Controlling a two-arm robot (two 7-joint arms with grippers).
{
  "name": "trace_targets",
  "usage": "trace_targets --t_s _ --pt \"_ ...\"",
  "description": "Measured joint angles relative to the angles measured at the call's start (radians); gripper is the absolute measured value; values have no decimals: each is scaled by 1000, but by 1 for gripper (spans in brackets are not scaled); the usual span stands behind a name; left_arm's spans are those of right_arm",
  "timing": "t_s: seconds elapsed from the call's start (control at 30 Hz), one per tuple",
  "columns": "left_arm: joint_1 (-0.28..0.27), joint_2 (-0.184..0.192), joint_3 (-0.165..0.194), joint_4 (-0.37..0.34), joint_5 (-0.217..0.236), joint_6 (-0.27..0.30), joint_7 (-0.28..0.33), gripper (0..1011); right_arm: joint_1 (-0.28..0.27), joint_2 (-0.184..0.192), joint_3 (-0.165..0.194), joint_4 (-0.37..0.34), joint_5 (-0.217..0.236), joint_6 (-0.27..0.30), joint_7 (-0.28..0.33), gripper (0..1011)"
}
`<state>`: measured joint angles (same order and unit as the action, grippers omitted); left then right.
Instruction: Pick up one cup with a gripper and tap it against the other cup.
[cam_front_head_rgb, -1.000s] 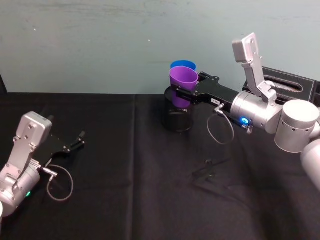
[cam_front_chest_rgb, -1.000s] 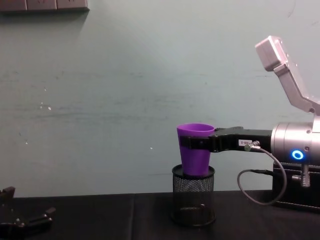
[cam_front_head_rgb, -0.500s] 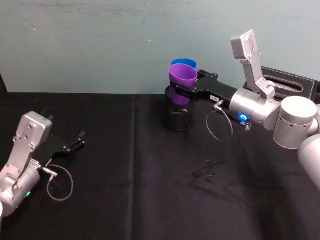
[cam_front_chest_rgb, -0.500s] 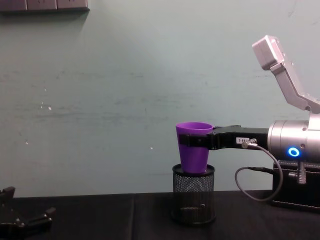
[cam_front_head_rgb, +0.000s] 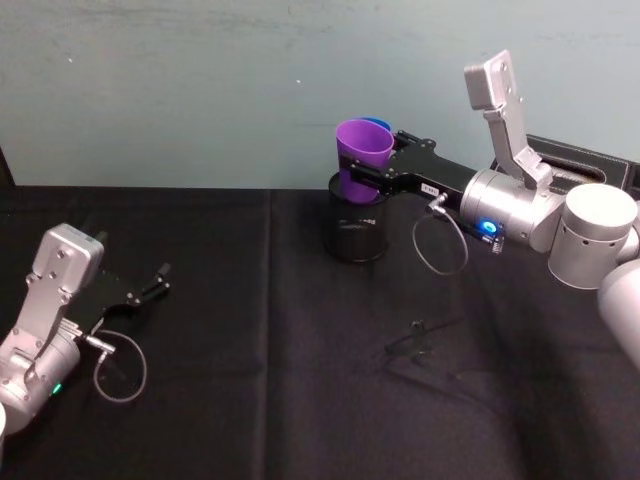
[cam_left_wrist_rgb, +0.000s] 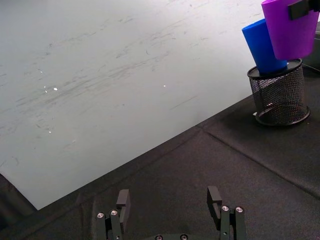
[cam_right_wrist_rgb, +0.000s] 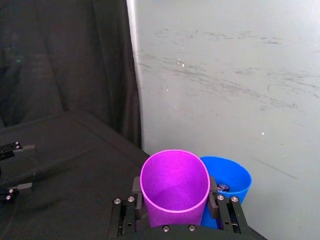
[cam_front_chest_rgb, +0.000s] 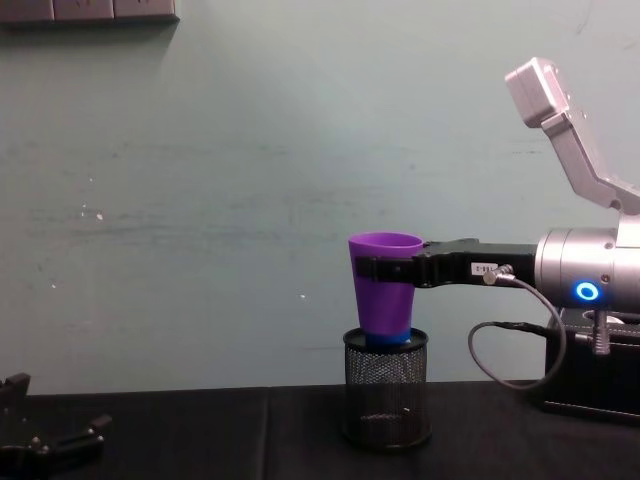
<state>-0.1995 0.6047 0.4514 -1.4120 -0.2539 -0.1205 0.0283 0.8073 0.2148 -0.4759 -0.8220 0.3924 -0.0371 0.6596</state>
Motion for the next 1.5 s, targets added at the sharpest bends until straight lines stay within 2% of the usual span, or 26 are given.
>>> trace_targets --t_s 1.5 --pt "0 0 0 0 0 0 0 1011 -6 0 -1 -4 1 3 -12 726"
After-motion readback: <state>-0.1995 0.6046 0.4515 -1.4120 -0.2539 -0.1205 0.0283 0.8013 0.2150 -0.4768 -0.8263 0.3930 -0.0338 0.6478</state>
